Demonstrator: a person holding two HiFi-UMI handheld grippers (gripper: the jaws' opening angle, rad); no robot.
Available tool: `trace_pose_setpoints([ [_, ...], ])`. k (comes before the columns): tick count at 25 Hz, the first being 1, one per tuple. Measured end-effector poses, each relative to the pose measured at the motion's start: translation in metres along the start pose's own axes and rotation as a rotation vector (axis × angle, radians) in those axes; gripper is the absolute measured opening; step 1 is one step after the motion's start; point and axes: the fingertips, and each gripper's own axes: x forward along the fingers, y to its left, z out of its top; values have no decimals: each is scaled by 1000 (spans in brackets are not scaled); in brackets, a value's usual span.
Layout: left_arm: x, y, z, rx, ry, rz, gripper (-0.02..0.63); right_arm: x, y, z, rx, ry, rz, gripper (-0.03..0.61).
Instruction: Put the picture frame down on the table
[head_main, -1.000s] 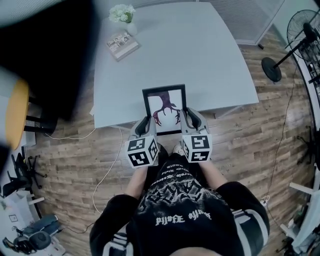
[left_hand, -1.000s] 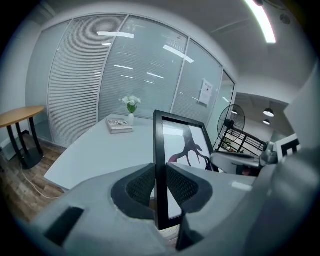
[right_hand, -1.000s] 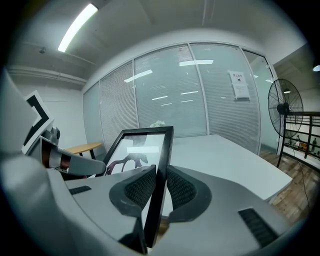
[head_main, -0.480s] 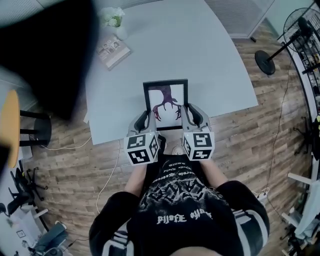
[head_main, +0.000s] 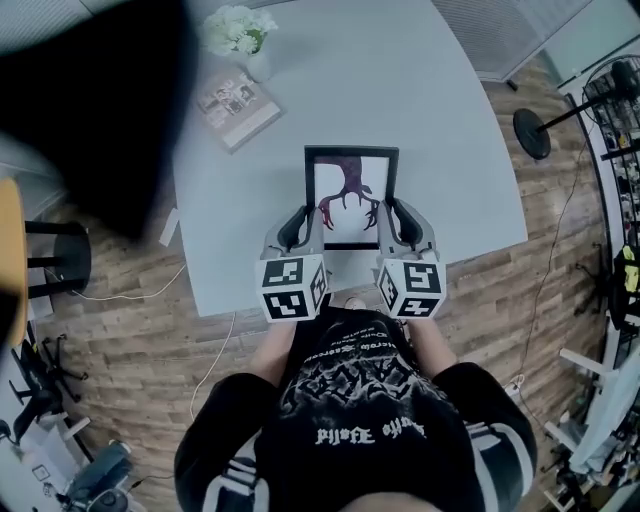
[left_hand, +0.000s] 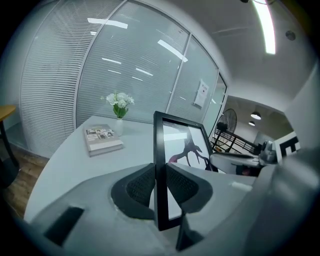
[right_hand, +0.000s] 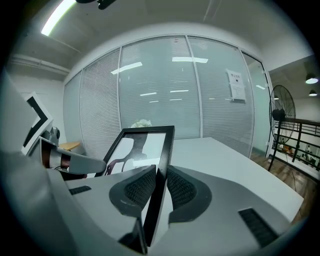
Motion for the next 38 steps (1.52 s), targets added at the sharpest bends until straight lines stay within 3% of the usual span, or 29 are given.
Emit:
trace_pose_setpoints([
  [10,27,19,12,-18,42,-53,81,33,0,7,-13,49,-45,67],
  [21,36,24,22,-54,57,-16,81,51,-3,18,-25,83,11,67],
  [38,81,17,32,-40,81,20,83,93,-38,17,-17,147,37,67],
])
